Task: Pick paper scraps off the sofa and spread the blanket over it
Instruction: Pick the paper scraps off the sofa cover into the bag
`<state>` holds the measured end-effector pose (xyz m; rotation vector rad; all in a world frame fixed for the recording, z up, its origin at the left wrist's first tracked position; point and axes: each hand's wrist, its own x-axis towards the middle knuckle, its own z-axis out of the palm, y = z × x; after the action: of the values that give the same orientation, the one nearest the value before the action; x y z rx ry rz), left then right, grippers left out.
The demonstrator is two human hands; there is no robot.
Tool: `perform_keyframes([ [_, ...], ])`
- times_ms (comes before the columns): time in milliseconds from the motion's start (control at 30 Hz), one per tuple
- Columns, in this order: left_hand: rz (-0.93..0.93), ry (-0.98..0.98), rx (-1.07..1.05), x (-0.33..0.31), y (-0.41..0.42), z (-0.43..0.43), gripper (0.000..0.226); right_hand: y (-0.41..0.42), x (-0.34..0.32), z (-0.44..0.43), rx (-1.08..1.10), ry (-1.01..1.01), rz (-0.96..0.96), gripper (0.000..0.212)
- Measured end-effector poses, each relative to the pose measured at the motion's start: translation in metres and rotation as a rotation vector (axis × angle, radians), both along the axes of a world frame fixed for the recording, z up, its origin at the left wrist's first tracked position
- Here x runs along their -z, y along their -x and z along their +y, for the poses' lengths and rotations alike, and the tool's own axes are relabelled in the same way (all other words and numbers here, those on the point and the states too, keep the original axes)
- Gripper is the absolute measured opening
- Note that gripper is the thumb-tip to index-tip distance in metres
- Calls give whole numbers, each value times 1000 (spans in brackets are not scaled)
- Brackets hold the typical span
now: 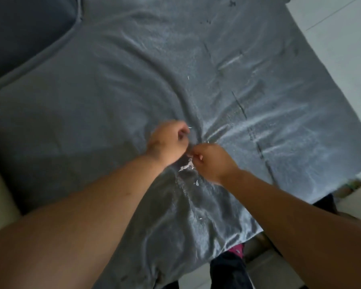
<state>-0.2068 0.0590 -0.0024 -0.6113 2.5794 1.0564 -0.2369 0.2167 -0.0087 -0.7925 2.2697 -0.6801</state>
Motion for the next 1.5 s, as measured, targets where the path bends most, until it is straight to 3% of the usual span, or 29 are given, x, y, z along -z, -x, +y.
perform_keyframes([
  [67,102,188,102,5,28,-8,29,8,1,8,153,108,101,20],
  [200,-55,187,252,19,60,8,31,40,19,10,406,96,179,26],
  [400,-312,57,316,21,-10,35,9,14,21,-6,86,-146,-1,22],
  [467,-308,-95,213,13,-38,30,12,-10,15,-4,3,-184,-144,25],
  [533,-175,-224,22,2,-66,18,12,-28,7,4,58,-135,-189,24],
  [633,-10,-47,-260,2,-114,-5,8,-34,-2,22,319,16,-114,23],
  [733,-286,110,-458,12,-162,-21,16,-30,1,31,465,7,-61,23],
  [800,-503,-29,-619,22,-177,-15,36,-33,10,30,456,-102,-99,24],
  [833,-525,-117,-686,25,-176,-10,41,-36,14,27,453,-139,-122,25],
  [1000,-205,-411,-951,35,-132,33,26,-71,31,6,515,-67,-208,36],
  [1067,-135,-403,-903,37,-117,44,29,-78,32,0,548,-24,-216,41],
  [1200,-107,-397,-727,38,-95,63,26,-82,35,2,545,32,-217,21],
  [1367,-124,-293,-664,39,-80,94,21,-88,25,21,677,100,-318,25],
  [1500,-200,-423,-642,26,-73,148,22,-91,11,79,844,91,-379,21],
])
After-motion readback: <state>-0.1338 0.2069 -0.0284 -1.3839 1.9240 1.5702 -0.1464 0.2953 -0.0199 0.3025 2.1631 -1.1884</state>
